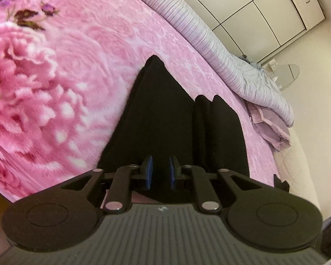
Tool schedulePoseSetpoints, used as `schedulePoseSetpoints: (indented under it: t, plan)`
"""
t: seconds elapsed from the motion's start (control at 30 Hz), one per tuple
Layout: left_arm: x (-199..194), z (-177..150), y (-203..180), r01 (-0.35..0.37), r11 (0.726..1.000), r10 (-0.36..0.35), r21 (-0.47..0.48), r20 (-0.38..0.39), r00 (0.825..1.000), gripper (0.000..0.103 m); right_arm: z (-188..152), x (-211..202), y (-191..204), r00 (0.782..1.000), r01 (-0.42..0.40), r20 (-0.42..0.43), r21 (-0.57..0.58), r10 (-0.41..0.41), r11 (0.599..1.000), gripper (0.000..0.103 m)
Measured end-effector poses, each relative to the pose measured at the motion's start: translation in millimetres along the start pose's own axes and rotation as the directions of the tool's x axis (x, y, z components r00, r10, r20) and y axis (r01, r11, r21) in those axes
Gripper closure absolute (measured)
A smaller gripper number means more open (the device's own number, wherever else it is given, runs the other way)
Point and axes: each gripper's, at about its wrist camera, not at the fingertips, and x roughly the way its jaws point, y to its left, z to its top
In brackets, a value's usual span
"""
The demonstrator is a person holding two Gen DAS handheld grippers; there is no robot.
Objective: Fold clothes
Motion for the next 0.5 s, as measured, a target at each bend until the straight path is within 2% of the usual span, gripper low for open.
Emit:
schedulePoseSetpoints:
  t: [0.1,0.2,0.27,0.3,0.33,0.4,0.43,0.5]
  plan:
    - [2,5,-3,0.014,1.000,-0.014,0.001,-0.013,1.000,0.092,9,-23,-3,0.992,0.024,0.123,-0.022,-0.021,0.999,0.042]
    - [13,16,-13,0.044,0.999,-0.043,0.027,-0.042,0.998,0.089,19,-16,-64,0.996,0.078,0.031,0.206,-0.086,0.975,0.042]
    - [27,27,-20,0.075,0.997,-0.072,0.035,-0.068,0.995,0.083,24,-9,-107,0.992,0.126,-0.052,0.362,-0.115,0.924,0.042]
    - [37,33,-23,0.076,0.997,-0.073,0.033,-0.089,0.993,0.076,27,-6,-128,0.988,0.153,-0.095,0.435,-0.123,0.888,0.042]
    - [48,41,-26,0.069,0.997,-0.066,0.017,-0.118,0.991,0.074,26,3,-152,0.981,0.177,-0.157,0.519,-0.110,0.837,0.042]
    - [71,53,-26,0.078,0.996,-0.085,-0.045,-0.171,0.982,0.070,20,25,-200,0.958,0.236,-0.284,0.671,-0.051,0.703,0.042]
    - [82,58,-24,0.096,0.991,-0.112,-0.090,-0.190,0.975,0.069,13,33,-220,0.961,0.215,-0.276,0.759,0.005,0.615,0.042]
    - [103,65,-20,0.131,0.976,-0.169,-0.177,-0.220,0.961,0.067,-4,45,-252,0.978,0.119,-0.177,0.910,0.112,0.397,0.042]
